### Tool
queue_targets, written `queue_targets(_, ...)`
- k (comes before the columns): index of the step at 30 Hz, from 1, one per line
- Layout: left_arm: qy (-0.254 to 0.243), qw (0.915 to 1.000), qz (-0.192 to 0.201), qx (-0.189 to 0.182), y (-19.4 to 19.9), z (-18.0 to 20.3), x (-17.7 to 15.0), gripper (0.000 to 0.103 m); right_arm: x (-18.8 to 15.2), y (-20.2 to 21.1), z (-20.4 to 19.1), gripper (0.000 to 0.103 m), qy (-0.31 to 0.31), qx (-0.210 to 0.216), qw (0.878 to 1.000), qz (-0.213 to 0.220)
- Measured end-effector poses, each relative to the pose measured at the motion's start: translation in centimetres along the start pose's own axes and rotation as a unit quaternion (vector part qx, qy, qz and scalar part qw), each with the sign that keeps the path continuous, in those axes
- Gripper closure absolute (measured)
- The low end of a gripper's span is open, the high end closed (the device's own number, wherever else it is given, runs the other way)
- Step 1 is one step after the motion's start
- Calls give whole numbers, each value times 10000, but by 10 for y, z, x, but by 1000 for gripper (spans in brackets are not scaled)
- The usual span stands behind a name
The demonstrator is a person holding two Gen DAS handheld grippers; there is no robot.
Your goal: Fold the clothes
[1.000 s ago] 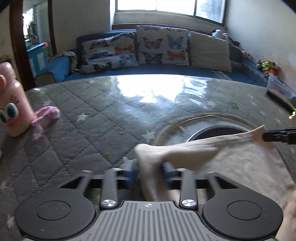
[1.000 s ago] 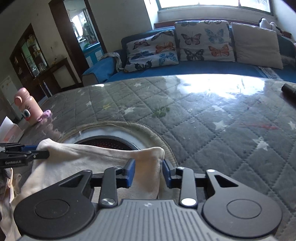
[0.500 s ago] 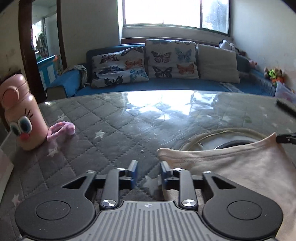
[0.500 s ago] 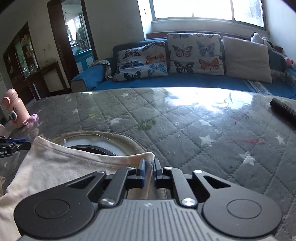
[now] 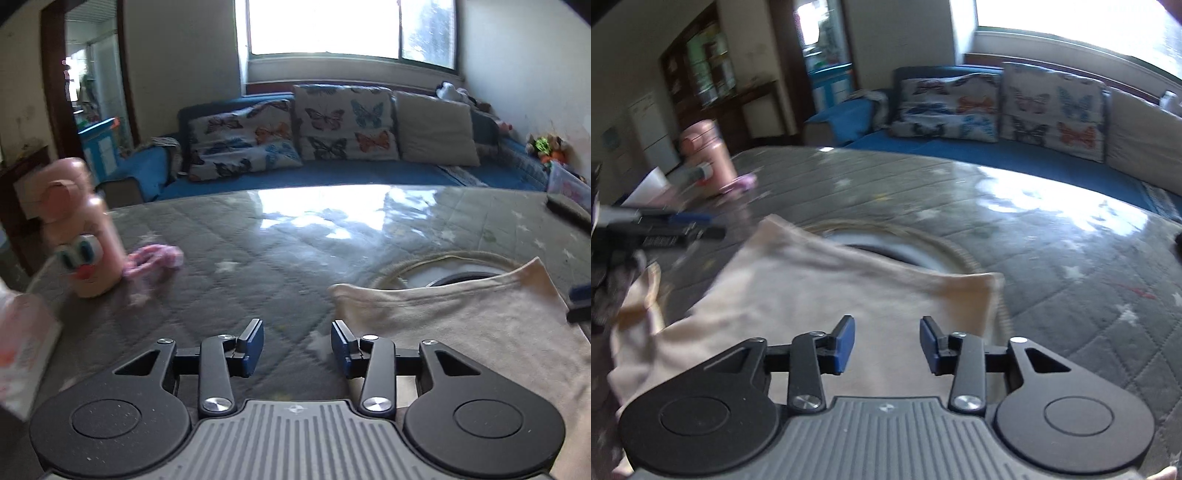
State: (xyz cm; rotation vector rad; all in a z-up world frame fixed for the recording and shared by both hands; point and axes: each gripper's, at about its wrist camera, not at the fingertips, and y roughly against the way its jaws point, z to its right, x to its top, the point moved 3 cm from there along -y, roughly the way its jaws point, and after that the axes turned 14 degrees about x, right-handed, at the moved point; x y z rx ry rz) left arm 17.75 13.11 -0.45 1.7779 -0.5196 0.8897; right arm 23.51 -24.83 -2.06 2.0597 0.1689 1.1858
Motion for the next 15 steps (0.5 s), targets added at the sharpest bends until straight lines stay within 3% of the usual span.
queue_targets(9, 502, 9972, -75, 551, 49, -73, -50, 59, -11, -31, -72, 57, 458, 557, 9969, -321)
queue_targets(15, 98, 9989, 136, 448, 89, -73, -85, 53, -1, -67, -100, 56, 660, 613, 9954, -315)
